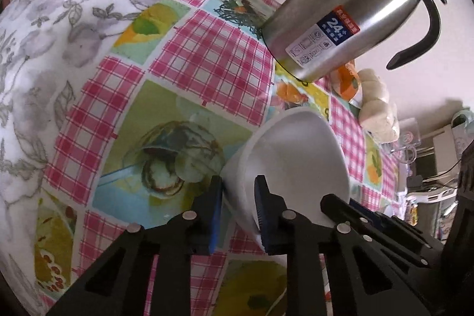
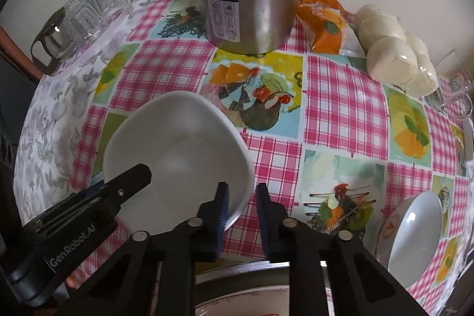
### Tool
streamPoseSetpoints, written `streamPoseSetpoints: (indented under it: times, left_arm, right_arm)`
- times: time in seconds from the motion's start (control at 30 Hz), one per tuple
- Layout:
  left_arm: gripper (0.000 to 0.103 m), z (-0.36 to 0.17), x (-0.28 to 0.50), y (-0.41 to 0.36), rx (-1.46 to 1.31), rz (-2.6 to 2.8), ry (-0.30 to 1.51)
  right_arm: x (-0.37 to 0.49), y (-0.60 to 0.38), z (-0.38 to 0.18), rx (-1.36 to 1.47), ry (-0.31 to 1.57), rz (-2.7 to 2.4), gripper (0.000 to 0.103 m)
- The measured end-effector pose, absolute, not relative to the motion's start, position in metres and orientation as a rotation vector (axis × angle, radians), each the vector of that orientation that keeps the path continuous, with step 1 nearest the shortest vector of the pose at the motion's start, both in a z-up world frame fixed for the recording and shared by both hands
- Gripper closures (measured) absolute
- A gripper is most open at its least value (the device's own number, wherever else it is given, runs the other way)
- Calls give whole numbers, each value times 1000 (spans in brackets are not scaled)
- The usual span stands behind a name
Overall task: Organize plates and bowls
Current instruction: 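Lift the white square bowl with both grippers toward the stacked dishes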
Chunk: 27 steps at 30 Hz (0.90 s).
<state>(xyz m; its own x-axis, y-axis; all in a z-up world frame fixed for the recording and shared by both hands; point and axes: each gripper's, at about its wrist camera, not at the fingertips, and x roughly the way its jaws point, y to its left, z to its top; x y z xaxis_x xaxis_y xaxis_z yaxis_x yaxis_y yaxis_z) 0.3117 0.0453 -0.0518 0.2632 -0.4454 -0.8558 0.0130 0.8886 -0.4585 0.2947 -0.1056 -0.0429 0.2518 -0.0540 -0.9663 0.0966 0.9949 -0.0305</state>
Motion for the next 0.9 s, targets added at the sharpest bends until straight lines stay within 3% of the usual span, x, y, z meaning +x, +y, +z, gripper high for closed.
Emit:
streamPoseSetpoints:
  times: [0.43,0.9]
  left_arm:
    - [83,-9,285,61,-381,-289,1148]
    - [83,52,202,74,-404,-248,971]
  right_arm:
    - [274,-92,-2,36,1202,-49,87]
    - [200,-85,56,40,1043,11,87]
